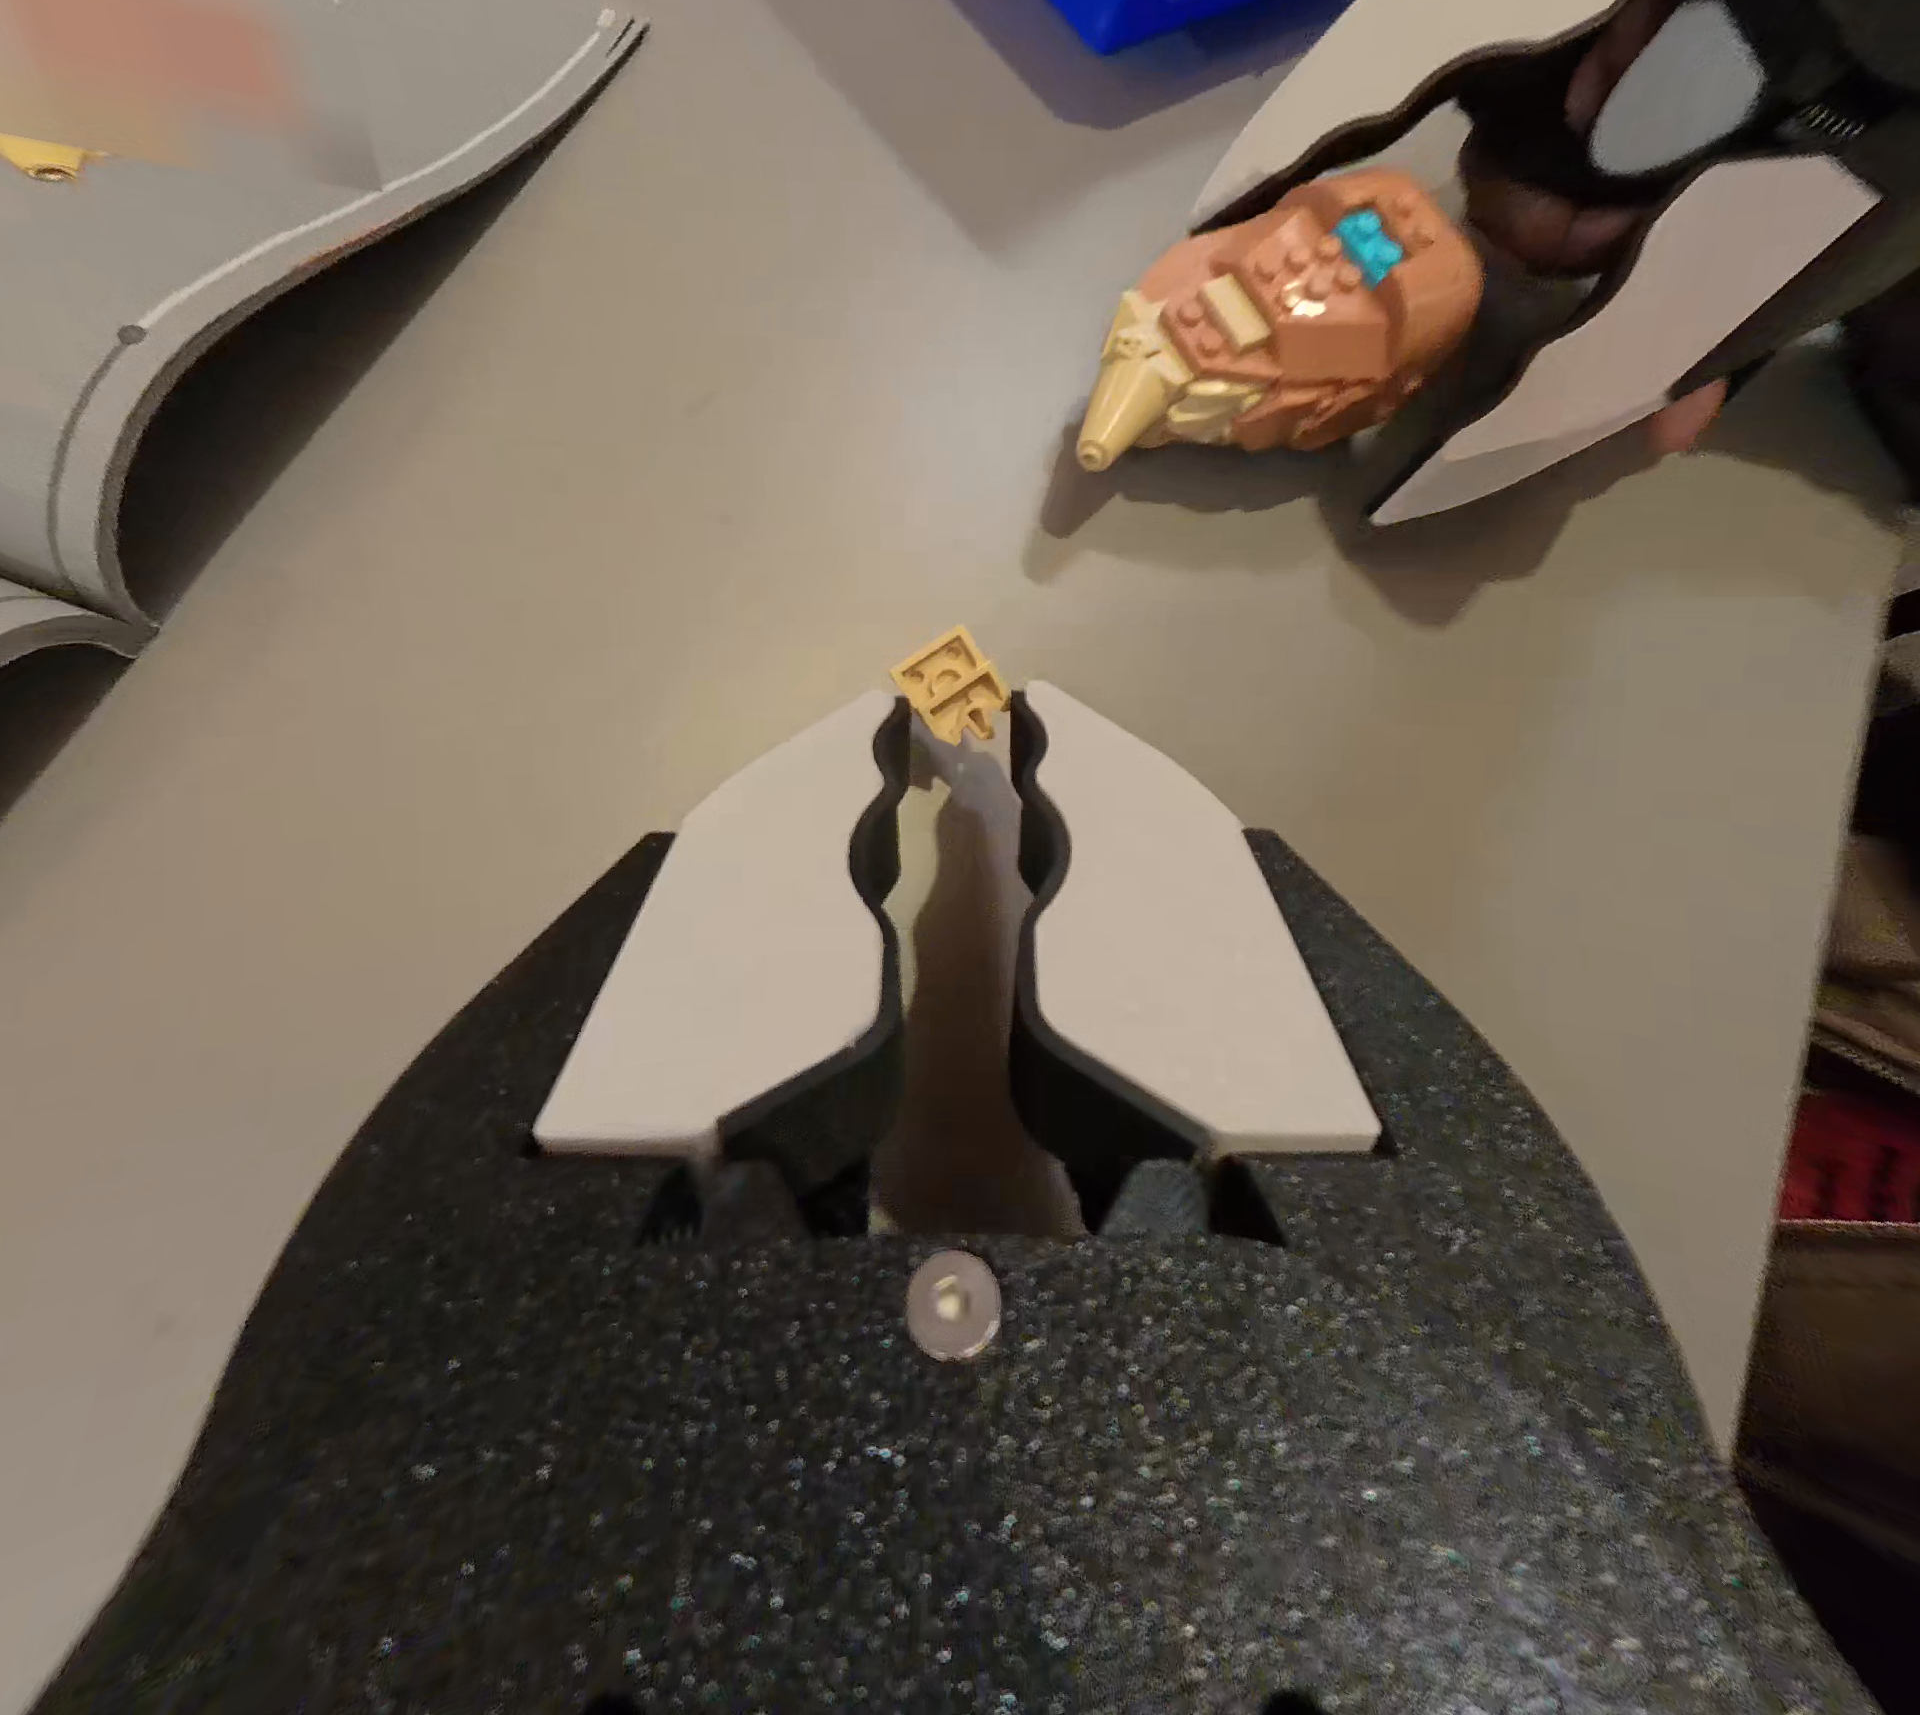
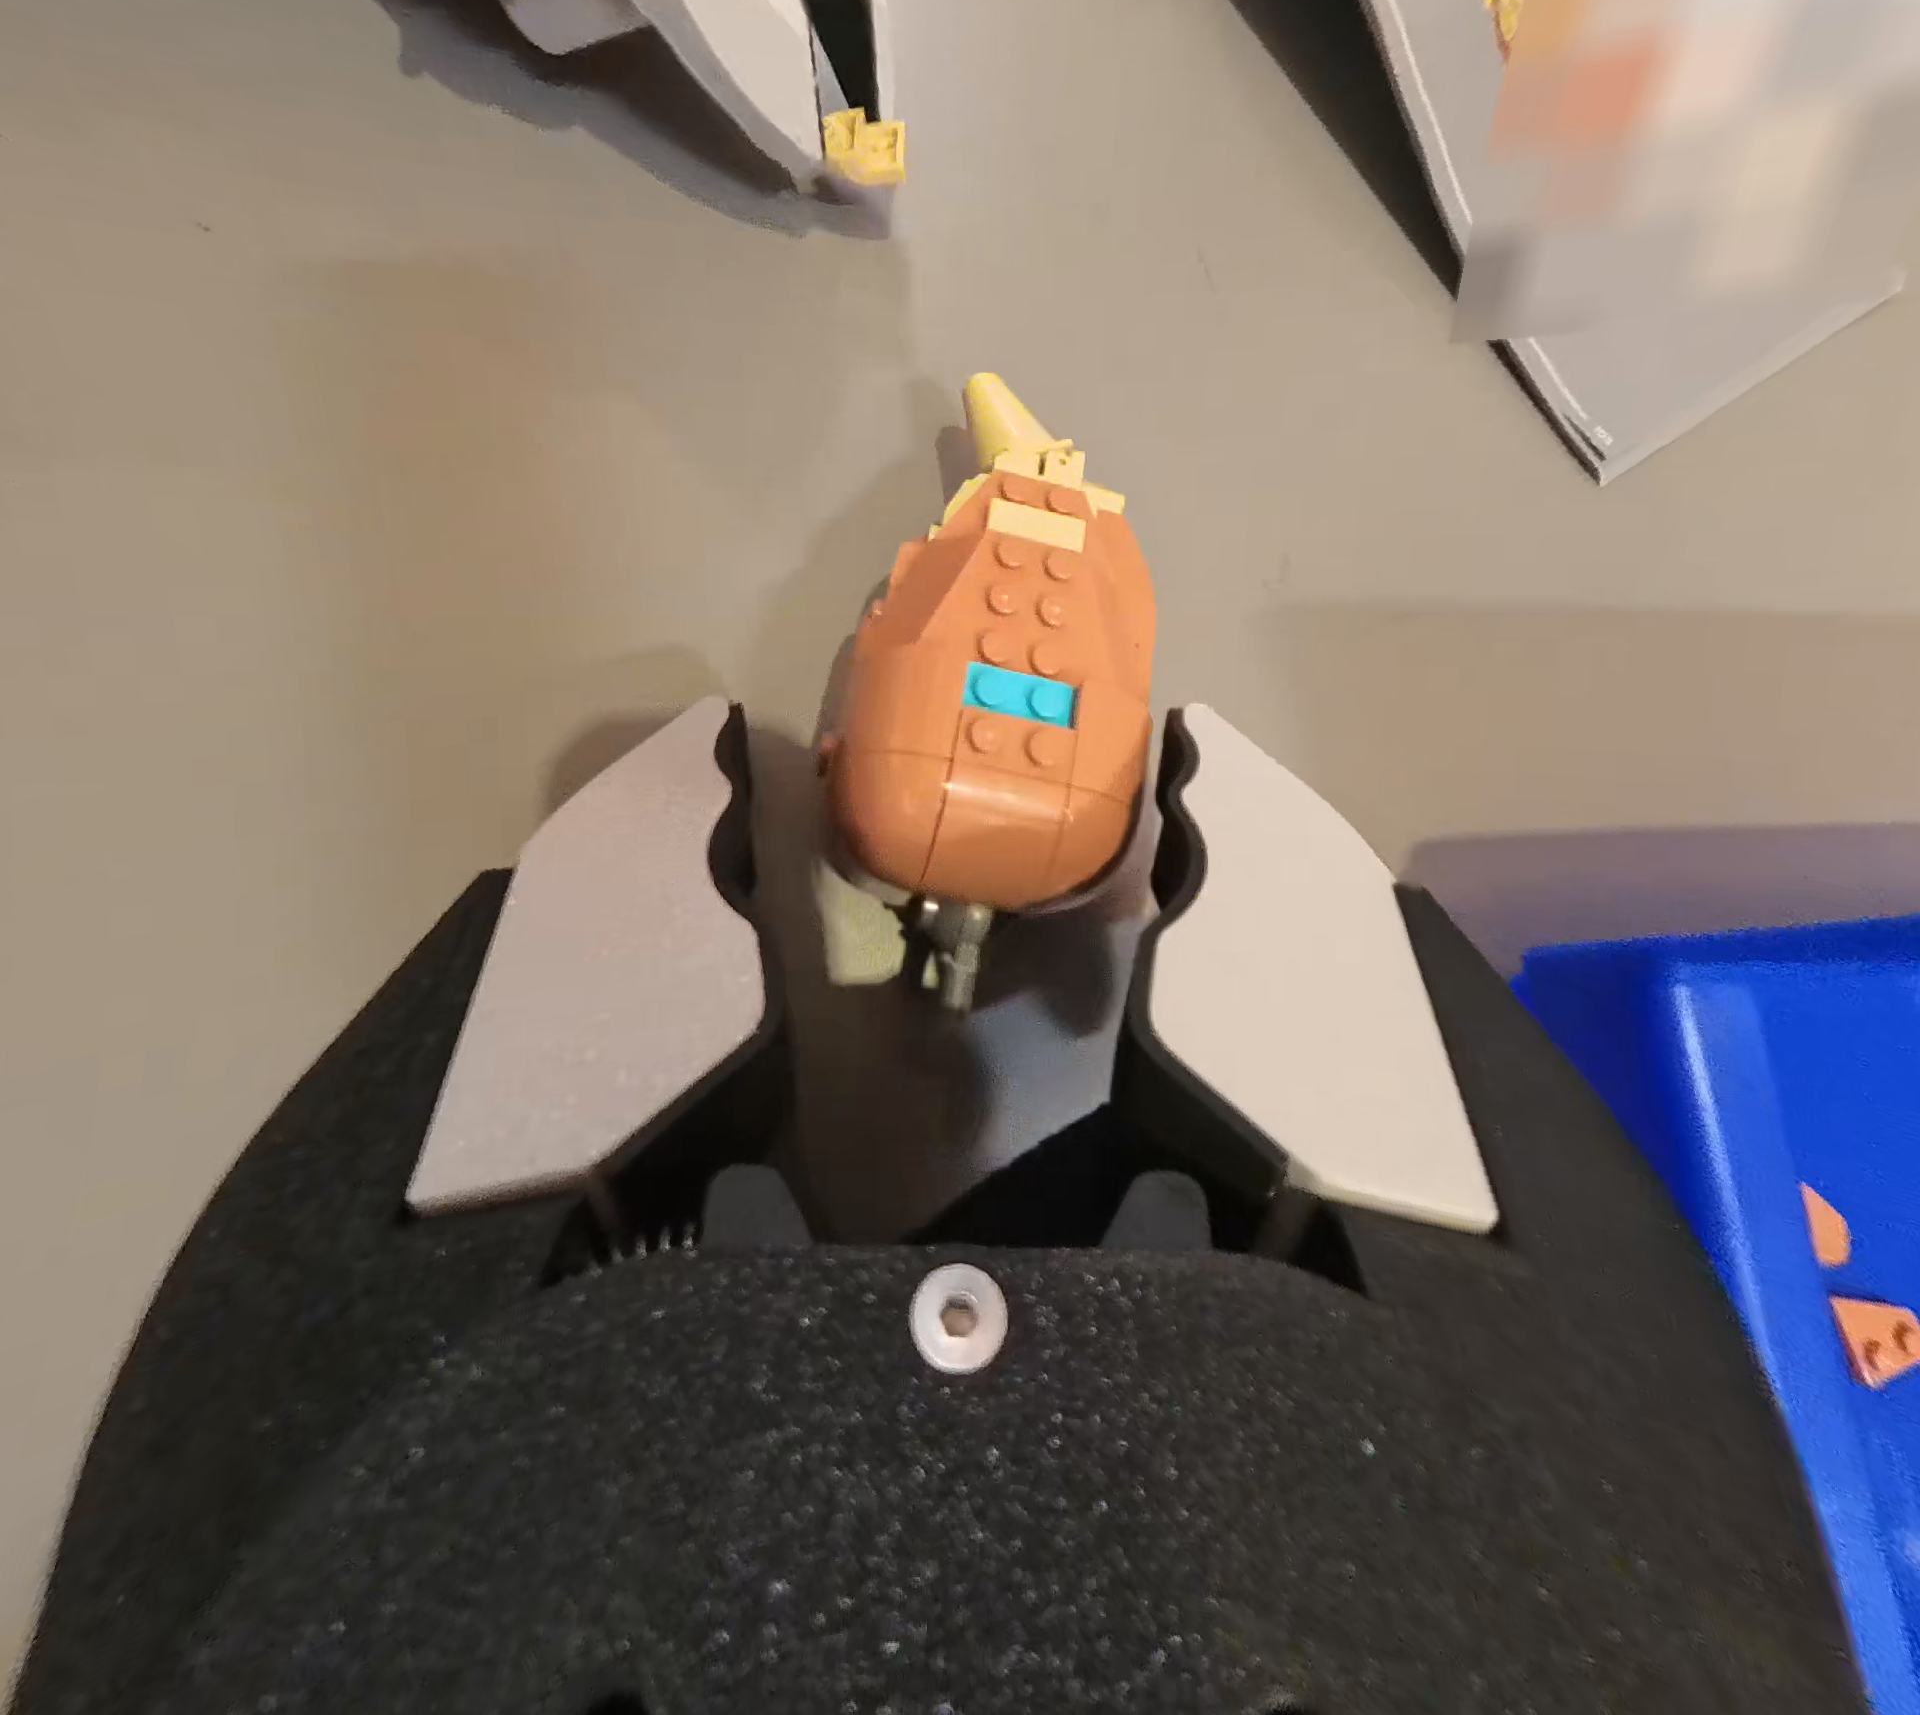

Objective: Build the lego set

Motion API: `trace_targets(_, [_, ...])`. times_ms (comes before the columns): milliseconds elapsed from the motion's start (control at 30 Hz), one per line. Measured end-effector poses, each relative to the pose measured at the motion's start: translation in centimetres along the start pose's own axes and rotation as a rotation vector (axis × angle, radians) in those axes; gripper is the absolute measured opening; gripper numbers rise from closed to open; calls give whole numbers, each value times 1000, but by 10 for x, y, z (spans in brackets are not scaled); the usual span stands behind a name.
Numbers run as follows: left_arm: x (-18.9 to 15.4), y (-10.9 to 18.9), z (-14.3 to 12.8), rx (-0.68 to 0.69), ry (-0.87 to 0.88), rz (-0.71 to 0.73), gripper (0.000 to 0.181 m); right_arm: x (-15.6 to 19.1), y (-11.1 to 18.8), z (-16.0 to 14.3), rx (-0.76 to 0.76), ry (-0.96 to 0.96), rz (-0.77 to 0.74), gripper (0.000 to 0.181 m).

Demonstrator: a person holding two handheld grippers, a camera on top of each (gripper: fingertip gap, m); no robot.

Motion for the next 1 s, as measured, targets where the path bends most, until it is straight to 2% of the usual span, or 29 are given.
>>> trace_targets(33, [-1, 2, 0, -21, 14, -29, 18, 1, 4, 0, -6, 2, -12, 76])
trace_targets(133, [-6, 7, 1, -102, 59, -148, 18, 3, 17, 2, -32, 22, -75, 76])
trace_targets(267, [-20, 16, 2, -269, 165, -399, 18, 19, 29, 17, -130, 132, -163, 74])
trace_targets(400, [-34, 24, 3, -445, 273, -671, 18, 43, 38, 40, -337, 332, -272, 66])
trace_targets(533, [-43, 26, 4, -541, 368, -864, 18, 55, 39, 60, -437, 534, -413, 61])
trace_targets(767, [-48, 20, 4, -573, 480, -1034, 18, 56, 27, 80, -417, 851, -691, 50])
trace_targets(1000, [-41, 14, 9, -547, 526, -1085, 18, 50, 13, 84, -402, 1004, -773, 33])
Point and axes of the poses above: each gripper's, where its closed fingertips meet, y back along the fingers, z out of its top, x = y × z across the jaws, the point moved 8 cm from there along y, back along the fingers, and after that the axes turned 11 degrees about x, right-handed, at the moved point
